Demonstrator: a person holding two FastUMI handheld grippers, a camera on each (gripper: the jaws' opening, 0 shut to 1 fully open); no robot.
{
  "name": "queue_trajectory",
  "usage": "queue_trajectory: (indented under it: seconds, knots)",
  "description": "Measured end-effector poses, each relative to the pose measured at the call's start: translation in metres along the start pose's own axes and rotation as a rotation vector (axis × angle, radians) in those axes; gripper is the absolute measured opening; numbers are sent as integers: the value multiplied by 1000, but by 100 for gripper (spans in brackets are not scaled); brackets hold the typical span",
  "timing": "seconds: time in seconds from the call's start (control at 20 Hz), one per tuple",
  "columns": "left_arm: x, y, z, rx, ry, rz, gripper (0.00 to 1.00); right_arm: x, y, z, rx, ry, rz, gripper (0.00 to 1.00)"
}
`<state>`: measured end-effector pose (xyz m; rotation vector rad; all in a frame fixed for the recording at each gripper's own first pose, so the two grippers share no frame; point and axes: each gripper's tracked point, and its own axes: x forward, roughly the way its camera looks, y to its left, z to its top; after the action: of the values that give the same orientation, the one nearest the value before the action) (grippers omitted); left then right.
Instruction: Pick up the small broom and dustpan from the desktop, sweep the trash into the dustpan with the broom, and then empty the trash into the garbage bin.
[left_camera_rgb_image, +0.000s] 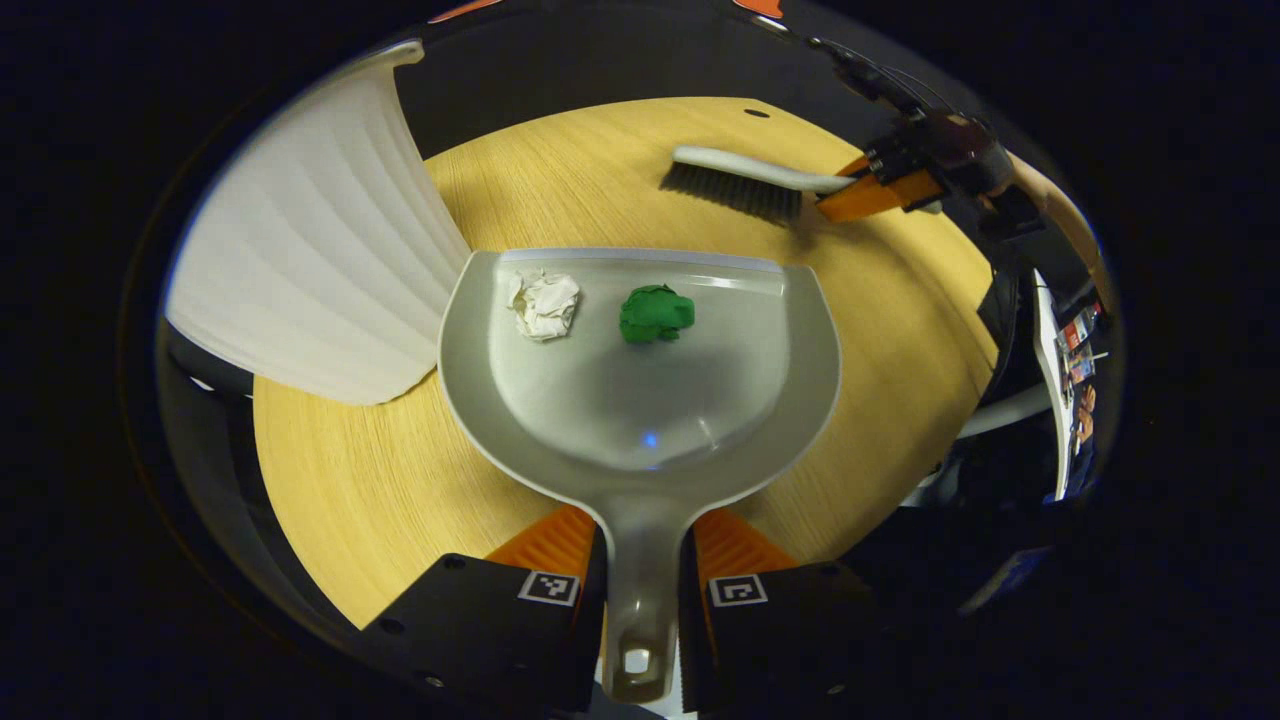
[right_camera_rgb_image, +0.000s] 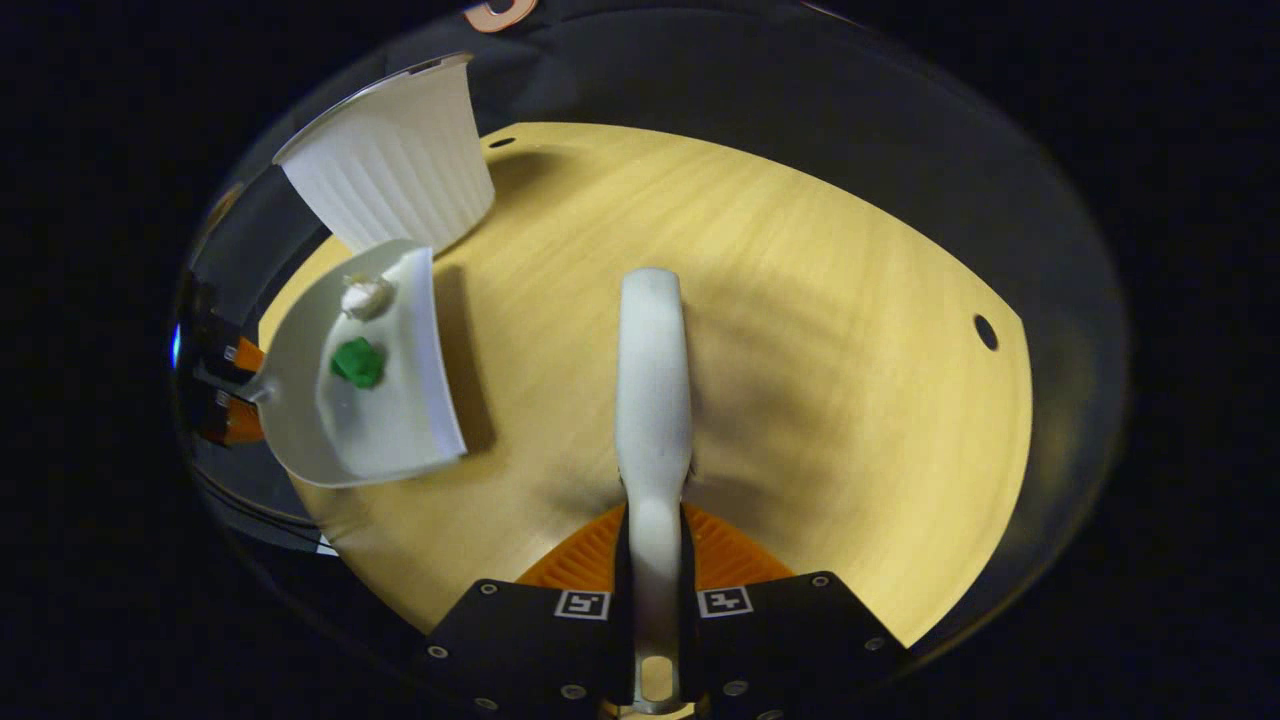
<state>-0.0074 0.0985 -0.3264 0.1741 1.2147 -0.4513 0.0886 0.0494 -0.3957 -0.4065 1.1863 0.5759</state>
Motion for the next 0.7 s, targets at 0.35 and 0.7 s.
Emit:
queue_trajectory:
  seconds: [0.35,0.7]
  knots:
    - [-101,-49,31,100,-29,-78,33,11,0,-42,162,40,-42,17]
    - [-170,-85,112,191,-104,-94,33,26,39,-52,255,12,-13,17]
